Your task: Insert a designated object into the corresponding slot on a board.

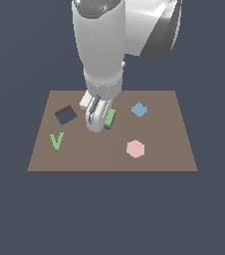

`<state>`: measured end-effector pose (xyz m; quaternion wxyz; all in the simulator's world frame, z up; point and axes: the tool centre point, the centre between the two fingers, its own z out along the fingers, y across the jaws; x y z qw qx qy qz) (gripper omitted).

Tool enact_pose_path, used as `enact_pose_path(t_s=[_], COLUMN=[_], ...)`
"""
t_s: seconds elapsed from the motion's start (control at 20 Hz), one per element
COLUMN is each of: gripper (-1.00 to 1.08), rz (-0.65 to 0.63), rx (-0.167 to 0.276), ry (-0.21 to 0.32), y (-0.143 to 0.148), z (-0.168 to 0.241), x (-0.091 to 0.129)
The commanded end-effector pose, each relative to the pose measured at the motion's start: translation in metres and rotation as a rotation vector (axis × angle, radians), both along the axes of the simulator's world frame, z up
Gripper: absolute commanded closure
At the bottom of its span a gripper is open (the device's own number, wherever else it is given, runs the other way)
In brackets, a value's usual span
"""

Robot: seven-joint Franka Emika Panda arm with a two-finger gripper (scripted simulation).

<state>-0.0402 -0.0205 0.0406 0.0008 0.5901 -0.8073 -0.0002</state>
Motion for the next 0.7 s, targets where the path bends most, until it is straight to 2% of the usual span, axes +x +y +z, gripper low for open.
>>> enact_pose_path(t_s=[0.0, 0.55, 0.6, 0.65], gripper=[1.08, 1.08, -0.92, -0.92], rz=[0.003, 0.009, 0.009, 0.009], rx=[0.000, 0.000, 0.000, 0.000], ry=[0.000, 0.000, 0.000, 0.000], y=[-0.001, -0.001, -0.001, -0.001], z=[0.000, -0.010, -0.010, -0.010], x=[0.000, 0.000, 0.000, 0.000])
